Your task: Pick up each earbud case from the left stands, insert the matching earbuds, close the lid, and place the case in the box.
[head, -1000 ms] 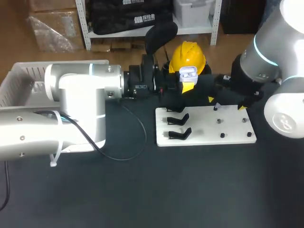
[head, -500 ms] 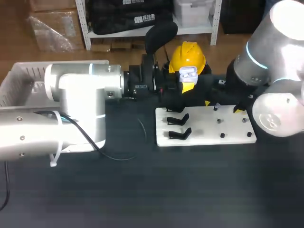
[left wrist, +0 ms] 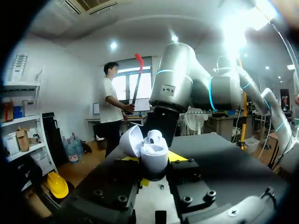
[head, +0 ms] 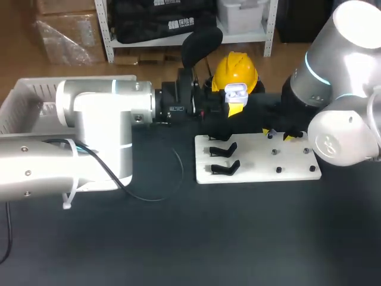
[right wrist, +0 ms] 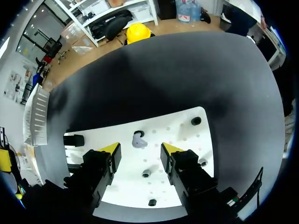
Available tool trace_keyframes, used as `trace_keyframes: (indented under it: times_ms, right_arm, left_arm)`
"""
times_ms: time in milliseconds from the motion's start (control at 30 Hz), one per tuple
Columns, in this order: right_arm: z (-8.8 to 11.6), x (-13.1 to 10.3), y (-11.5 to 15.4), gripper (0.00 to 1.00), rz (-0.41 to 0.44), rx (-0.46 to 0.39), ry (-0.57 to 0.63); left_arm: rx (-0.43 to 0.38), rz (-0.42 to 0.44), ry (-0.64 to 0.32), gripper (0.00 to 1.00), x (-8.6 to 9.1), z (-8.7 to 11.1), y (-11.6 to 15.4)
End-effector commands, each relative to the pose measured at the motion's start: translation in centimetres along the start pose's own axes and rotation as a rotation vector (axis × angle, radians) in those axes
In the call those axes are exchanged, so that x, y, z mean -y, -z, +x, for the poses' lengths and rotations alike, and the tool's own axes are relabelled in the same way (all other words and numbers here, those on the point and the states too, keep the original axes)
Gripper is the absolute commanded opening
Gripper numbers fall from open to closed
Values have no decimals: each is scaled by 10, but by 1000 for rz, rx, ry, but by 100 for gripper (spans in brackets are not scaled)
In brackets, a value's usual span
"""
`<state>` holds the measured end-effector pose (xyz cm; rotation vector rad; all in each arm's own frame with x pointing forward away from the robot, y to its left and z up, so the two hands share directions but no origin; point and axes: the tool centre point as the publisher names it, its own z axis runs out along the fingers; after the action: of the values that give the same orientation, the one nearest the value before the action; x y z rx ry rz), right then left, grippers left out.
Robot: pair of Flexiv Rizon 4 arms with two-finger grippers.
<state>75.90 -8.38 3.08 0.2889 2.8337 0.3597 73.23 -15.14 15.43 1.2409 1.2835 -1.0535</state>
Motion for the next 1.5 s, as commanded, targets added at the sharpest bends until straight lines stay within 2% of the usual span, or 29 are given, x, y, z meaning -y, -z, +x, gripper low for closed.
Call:
trace_keyframes:
  times_ms: [33,300,600,667,800,900,1267,1367,1500]
  right_arm:
    - [-1,-1,-4,49,-3,0,-1]
    - [-3,-2,-8,48,-10,0,-11]
    - [-5,-4,-8,42,-14,8,-26]
    - [-5,-3,-8,37,-16,7,-27]
    - [-5,-2,-8,34,-17,6,-30]
    - [-5,-2,-8,28,-19,6,-34]
    - [-5,-3,-12,32,-19,1,-36]
    - [-5,-3,-12,27,-20,0,-39]
    - [-5,-4,-12,13,-23,1,-42]
  left_arm:
    - [9,-13,-6,0,3,2,0]
    - [9,-13,-6,0,3,2,0]
    - [9,-13,-6,0,3,2,0]
    - [9,-13,-6,0,3,2,0]
    - [9,-13,-6,0,3,2,0]
    - [9,-13,-6,0,3,2,0]
    - [9,-13,-6,0,3,2,0]
    - [9,-13,-6,0,3,2,0]
    - [9,-13,-6,0,3,2,0]
